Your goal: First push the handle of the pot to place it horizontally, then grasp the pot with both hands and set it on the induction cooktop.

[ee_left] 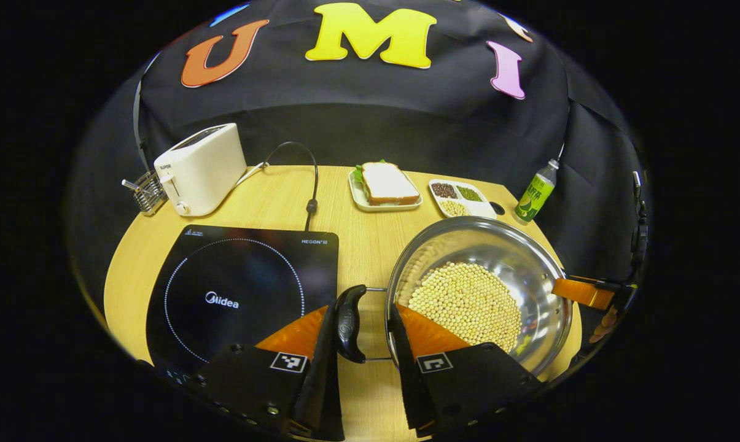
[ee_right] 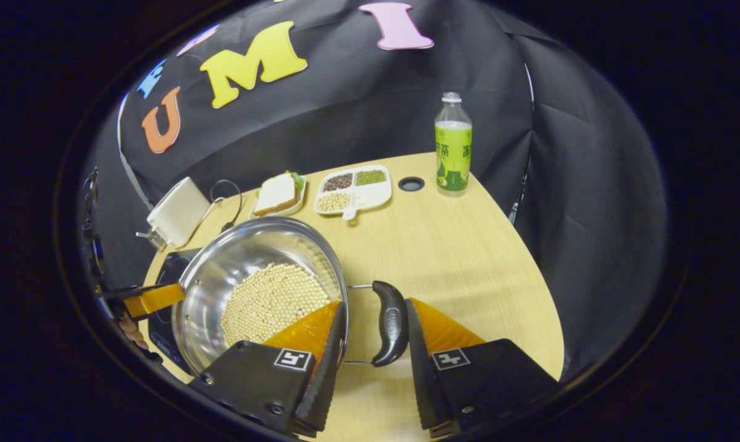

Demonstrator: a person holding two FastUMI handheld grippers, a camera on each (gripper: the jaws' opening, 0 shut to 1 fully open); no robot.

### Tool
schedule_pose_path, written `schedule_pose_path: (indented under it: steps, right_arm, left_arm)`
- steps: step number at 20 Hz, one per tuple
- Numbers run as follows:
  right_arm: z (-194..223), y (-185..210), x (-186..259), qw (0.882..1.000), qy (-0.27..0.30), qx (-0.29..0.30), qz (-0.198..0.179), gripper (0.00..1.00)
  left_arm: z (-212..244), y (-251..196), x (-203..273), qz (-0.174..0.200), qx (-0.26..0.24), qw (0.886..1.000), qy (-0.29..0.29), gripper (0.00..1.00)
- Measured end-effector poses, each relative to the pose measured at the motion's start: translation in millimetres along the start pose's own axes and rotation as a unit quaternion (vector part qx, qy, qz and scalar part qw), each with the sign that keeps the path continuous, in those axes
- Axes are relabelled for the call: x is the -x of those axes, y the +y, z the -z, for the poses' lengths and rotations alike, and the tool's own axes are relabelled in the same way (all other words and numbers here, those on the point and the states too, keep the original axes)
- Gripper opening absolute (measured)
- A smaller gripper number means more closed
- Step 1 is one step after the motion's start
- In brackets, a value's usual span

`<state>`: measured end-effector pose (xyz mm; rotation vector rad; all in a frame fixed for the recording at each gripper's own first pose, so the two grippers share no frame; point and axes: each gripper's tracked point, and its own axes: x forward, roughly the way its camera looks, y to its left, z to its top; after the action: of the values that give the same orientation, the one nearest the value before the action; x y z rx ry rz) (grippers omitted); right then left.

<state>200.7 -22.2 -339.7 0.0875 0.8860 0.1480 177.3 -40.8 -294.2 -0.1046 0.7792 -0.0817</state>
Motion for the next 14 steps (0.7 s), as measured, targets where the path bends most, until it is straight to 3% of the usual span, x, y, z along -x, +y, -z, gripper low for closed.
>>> schedule_pose_path:
  steps: [11, 12, 13, 14]
  right_arm:
    - [-17.8, 69.6, 45.1, 1.000, -0.028, -0.003, -0.012, 0.55]
    - [-19.1, 77.4, 48.5, 0.999, -0.030, -0.002, -0.013, 0.55]
    - [-20.5, 85.1, 51.7, 0.999, -0.031, 0.000, -0.012, 0.55]
    - [-21.9, 93.5, 55.3, 0.999, -0.033, 0.002, -0.012, 0.57]
  left_arm:
    - [-33.3, 51.0, 58.8, 0.012, -0.005, 0.999, -0.051, 0.50]
    - [-36.3, 57.3, 63.7, 0.012, -0.003, 0.998, -0.055, 0.40]
    - [-37.6, 63.3, 69.1, 0.012, 0.000, 0.998, -0.057, 0.50]
    - [-40.3, 69.8, 72.9, 0.012, 0.002, 0.998, -0.060, 0.50]
